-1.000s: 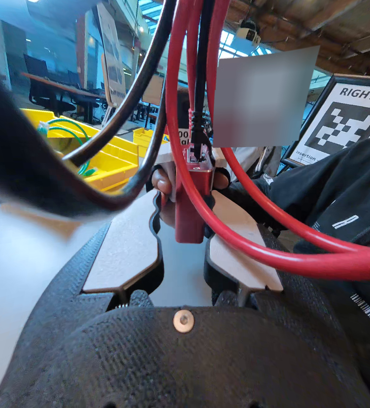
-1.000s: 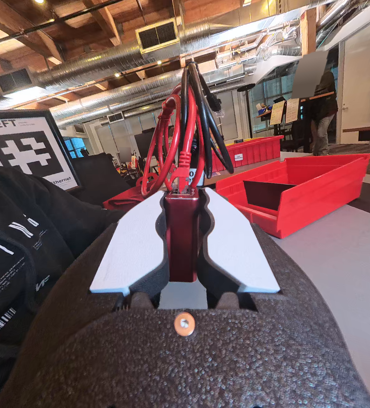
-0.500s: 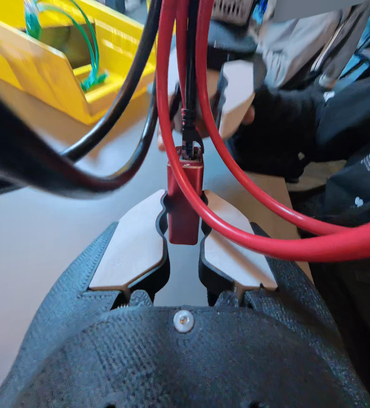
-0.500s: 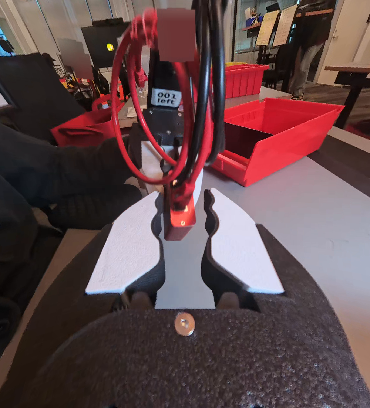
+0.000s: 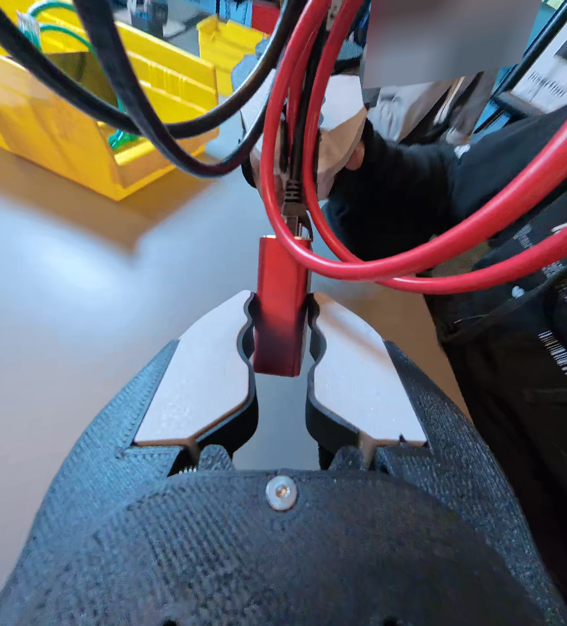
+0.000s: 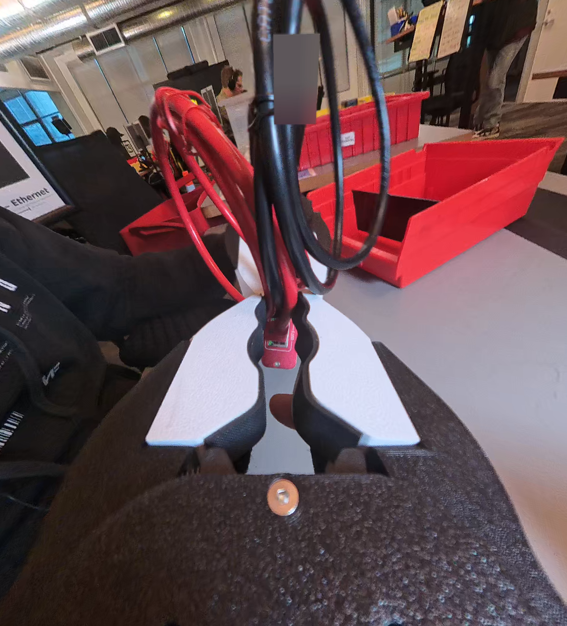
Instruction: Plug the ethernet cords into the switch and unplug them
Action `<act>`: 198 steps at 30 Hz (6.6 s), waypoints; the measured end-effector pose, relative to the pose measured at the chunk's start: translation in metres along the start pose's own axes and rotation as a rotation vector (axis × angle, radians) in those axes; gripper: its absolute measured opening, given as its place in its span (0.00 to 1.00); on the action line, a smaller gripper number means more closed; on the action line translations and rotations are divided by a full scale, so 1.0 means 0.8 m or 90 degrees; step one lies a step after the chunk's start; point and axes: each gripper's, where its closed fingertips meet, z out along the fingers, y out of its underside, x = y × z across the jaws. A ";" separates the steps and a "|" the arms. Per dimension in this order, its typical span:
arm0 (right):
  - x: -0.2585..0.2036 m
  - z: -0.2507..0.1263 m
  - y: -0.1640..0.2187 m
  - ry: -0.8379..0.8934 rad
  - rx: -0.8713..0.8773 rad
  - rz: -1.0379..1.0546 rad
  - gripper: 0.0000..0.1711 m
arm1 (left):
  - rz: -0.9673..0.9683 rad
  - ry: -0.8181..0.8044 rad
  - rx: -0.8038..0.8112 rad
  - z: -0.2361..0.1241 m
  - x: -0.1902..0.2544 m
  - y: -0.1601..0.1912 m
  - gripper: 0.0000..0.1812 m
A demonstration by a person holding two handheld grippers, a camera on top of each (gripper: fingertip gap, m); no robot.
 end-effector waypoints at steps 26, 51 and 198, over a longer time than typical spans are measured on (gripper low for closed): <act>0.004 -0.029 -0.051 0.088 0.083 -0.126 0.12 | 0.002 -0.026 0.200 -0.002 0.002 -0.072 0.17; 0.029 0.023 0.027 0.170 -0.285 -0.298 0.10 | 0.224 -0.218 -0.463 -0.017 -0.023 -0.039 0.16; -0.004 -0.135 -0.149 0.115 0.050 -0.048 0.08 | -0.024 -0.157 0.464 -0.105 -0.010 -0.137 0.16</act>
